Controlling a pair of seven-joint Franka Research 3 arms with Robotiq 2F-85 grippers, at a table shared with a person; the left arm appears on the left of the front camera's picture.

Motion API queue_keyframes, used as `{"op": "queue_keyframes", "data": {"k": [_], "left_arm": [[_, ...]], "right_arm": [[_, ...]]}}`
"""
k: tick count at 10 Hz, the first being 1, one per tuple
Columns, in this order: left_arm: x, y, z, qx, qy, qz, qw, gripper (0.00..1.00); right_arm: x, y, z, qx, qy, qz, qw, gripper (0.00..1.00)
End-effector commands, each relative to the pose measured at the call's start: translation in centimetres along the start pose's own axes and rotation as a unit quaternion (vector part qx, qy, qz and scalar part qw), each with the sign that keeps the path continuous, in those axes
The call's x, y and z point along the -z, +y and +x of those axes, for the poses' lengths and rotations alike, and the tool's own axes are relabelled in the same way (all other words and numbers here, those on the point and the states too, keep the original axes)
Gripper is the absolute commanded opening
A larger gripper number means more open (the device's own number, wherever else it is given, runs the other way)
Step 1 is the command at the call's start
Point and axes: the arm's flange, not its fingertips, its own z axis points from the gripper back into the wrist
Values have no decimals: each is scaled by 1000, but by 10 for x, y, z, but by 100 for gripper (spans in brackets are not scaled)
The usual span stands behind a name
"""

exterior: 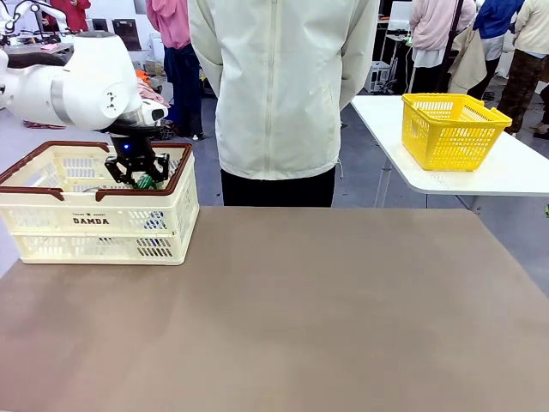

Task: Place the drinks into the Shopping basket.
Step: Pick up one drink and place it into the Shopping basket.

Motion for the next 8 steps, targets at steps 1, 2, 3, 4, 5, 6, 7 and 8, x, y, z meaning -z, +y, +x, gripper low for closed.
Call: {"op": "queue_keyframes", "data": {"k": [1, 2, 3, 4, 5, 6, 7, 8], "left_arm": [[10, 5, -5, 26, -24, -4, 999, 0], [19, 4, -4, 31, -22, -8, 999, 0], [25, 6, 0, 26, -19, -11, 999, 0], [29, 7, 2, 24, -16, -14, 999, 0], [32, 7, 4, 24, -11, -13, 1000, 19], [33, 6, 5, 25, -7, -16, 1000, 76], [32, 6, 4, 25, -7, -16, 1000, 100], [32, 6, 4, 24, -7, -18, 1000, 100]], "right_arm": [[1, 5, 1, 8, -3, 12, 1000, 100], [1, 5, 1, 8, -3, 12, 1000, 100], [1, 5, 1, 8, -3, 12, 1000, 100], [1, 5, 1, 8, -3, 12, 1000, 100], [1, 5, 1, 8, -3, 12, 1000, 100], [1, 5, 1, 8, -3, 12, 1000, 100], [1, 5, 1, 8, -3, 12, 1000, 100], [1, 5, 1, 8, -3, 12, 1000, 100]]}}
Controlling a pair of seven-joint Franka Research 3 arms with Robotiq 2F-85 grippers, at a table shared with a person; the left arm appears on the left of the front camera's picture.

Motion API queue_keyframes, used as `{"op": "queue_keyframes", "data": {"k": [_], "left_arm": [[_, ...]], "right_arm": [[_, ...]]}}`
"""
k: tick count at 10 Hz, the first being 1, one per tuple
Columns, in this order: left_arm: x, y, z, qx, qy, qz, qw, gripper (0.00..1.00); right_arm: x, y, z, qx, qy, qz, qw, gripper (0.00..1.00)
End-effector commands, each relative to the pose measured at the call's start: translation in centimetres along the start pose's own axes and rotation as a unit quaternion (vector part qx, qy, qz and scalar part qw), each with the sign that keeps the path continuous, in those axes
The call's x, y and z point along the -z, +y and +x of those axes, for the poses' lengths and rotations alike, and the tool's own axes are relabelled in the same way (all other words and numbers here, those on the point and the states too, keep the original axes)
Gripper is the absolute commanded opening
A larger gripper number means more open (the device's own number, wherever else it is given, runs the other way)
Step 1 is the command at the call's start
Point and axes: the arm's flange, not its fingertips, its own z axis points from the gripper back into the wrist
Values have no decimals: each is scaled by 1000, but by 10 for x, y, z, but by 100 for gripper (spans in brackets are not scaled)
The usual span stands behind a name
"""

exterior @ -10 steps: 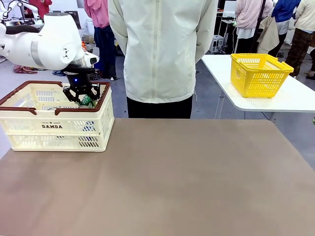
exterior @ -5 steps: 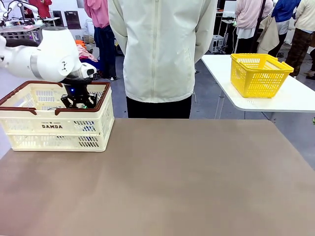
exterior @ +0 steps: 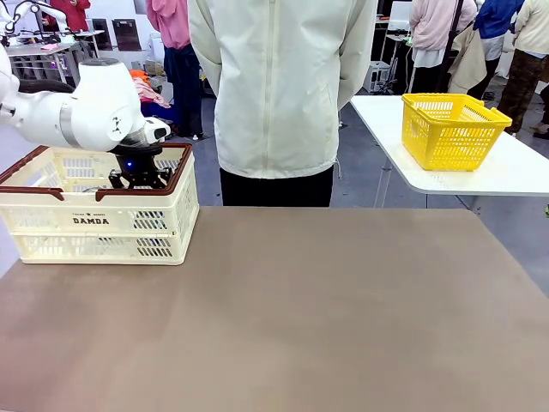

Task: Place the drinks into the Shopping basket.
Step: Pick up one drink and place it into the Shopping basket.

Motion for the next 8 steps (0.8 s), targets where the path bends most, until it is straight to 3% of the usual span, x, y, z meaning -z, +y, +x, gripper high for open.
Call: {"op": "queue_keyframes", "data": {"k": [1, 8], "left_arm": [[-7, 5, 3, 6, -2, -11, 1000, 100], [-37, 6, -13, 35, -29, -54, 998, 100]], "right_arm": [[1, 5, 1, 8, -3, 12, 1000, 100], [1, 5, 1, 8, -3, 12, 1000, 100]]}}
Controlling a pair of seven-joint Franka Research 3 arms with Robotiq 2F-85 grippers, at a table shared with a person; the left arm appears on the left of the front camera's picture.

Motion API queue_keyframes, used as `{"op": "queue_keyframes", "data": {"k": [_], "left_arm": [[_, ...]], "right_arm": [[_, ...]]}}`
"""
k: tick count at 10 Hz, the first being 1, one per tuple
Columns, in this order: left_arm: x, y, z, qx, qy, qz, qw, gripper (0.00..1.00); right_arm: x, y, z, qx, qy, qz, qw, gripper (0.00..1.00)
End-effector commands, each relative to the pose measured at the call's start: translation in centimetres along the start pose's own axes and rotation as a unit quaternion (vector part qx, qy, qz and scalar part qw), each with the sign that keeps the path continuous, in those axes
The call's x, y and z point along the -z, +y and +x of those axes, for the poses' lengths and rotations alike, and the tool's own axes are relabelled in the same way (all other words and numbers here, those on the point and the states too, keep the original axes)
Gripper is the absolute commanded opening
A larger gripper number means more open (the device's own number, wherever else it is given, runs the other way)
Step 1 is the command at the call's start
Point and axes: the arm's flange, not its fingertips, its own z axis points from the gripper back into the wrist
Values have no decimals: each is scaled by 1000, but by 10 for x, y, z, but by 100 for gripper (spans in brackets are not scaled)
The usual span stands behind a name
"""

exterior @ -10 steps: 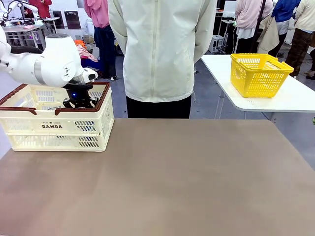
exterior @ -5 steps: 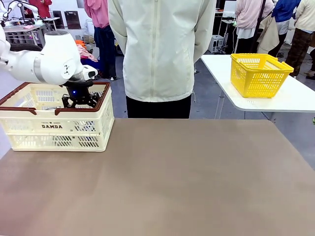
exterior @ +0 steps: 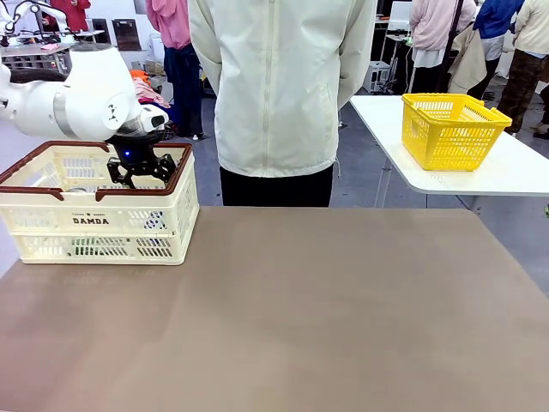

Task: Place the drinks into the Shopping basket.
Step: Pick up one drink and place it into the Shopping basket.

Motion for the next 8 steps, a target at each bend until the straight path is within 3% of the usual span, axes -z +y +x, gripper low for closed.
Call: {"op": "queue_keyframes", "data": {"k": [1, 3, 5, 8], "left_arm": [[-22, 12, -21, 21, -14, -55, 998, 100], [-69, 28, -54, -5, -8, -131, 991, 100], [-112, 58, -87, -54, -38, -164, 984, 100], [-154, 139, -113, -89, -69, -292, 950, 100]], "right_arm": [[1, 5, 1, 8, -3, 12, 1000, 100], [1, 5, 1, 8, -3, 12, 1000, 100], [1, 5, 1, 8, -3, 12, 1000, 100], [1, 5, 1, 8, -3, 12, 1000, 100]]}}
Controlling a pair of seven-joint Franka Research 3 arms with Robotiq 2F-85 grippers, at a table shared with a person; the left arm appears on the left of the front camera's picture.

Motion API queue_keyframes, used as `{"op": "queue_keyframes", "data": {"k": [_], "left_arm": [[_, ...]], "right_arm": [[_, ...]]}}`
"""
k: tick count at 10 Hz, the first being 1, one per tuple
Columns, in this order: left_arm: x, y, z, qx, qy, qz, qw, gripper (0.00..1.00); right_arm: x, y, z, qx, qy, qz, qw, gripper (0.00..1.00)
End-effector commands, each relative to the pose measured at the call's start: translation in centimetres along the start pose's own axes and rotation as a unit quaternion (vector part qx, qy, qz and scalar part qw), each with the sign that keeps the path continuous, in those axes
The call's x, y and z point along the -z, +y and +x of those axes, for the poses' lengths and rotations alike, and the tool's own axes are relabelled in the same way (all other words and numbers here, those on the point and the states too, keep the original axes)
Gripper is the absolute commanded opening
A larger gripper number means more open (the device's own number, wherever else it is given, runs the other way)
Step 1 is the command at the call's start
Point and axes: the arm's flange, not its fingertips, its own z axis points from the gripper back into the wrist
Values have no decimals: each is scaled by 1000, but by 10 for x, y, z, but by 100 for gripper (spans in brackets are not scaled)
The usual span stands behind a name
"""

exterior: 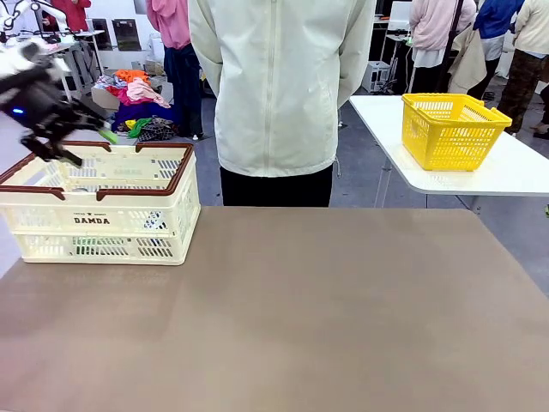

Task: Place the drinks into the Shopping basket.
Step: Pick up one drink and place it into the Shopping basket.

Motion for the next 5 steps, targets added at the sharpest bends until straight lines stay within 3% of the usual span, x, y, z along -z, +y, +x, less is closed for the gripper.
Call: {"op": "queue_keyframes", "data": {"k": [1, 2, 3, 5], "left_arm": [[-20, 54, -8, 10, 12, -130, 991, 100], [-29, 82, -16, -7, 11, -192, 981, 100], [-33, 111, -25, -60, 0, -221, 973, 100], [-24, 161, -45, -85, 10, -284, 955, 100]], "right_arm": [[1, 6, 0, 8, -4, 12, 1000, 100], [1, 6, 0, 8, -4, 12, 1000, 100], [1, 6, 0, 8, -4, 12, 1000, 100], [1, 6, 0, 8, -4, 12, 1000, 100]]}}
